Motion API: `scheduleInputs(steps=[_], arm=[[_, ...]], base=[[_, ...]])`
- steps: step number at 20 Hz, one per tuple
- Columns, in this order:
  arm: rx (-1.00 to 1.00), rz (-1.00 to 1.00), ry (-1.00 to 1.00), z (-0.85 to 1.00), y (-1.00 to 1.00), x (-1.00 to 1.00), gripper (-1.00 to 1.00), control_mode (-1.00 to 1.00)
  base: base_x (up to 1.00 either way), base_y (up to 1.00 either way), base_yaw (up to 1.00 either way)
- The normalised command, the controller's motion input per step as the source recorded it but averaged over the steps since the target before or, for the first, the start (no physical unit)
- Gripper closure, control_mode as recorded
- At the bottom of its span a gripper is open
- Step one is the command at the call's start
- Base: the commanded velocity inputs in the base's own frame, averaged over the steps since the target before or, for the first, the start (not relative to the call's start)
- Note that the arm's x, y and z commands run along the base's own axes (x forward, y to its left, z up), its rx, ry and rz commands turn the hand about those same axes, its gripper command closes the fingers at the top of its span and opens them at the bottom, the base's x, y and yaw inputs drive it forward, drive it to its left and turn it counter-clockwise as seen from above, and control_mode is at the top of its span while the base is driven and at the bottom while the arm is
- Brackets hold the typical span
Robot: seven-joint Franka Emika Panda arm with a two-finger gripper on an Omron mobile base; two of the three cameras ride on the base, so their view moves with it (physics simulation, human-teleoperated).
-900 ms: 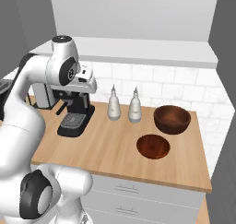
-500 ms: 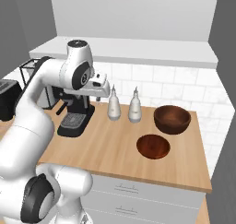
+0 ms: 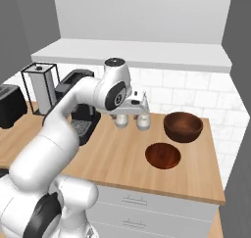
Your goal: Pick up the bowls on the counter and stack them on top of one another in the open cabinet. Place the smaller bowl on top of the larger bowl.
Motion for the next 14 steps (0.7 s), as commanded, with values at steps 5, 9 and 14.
scheduleInputs(steps=[5,9,14], arm=[[-0.24,-0.01,0.0,-0.8,-0.89,0.0,-1.0,-1.0],[-0.11,-0.02,0.1,-0.74,-0.33,0.0,-1.0,-1.0],[0.0,-0.04,0.2,-0.79,-0.02,0.01,-1.0,-1.0]], base=[[0.0,0.0,0.0],[0.0,0.0,0.0],[0.0,0.0,0.0]])
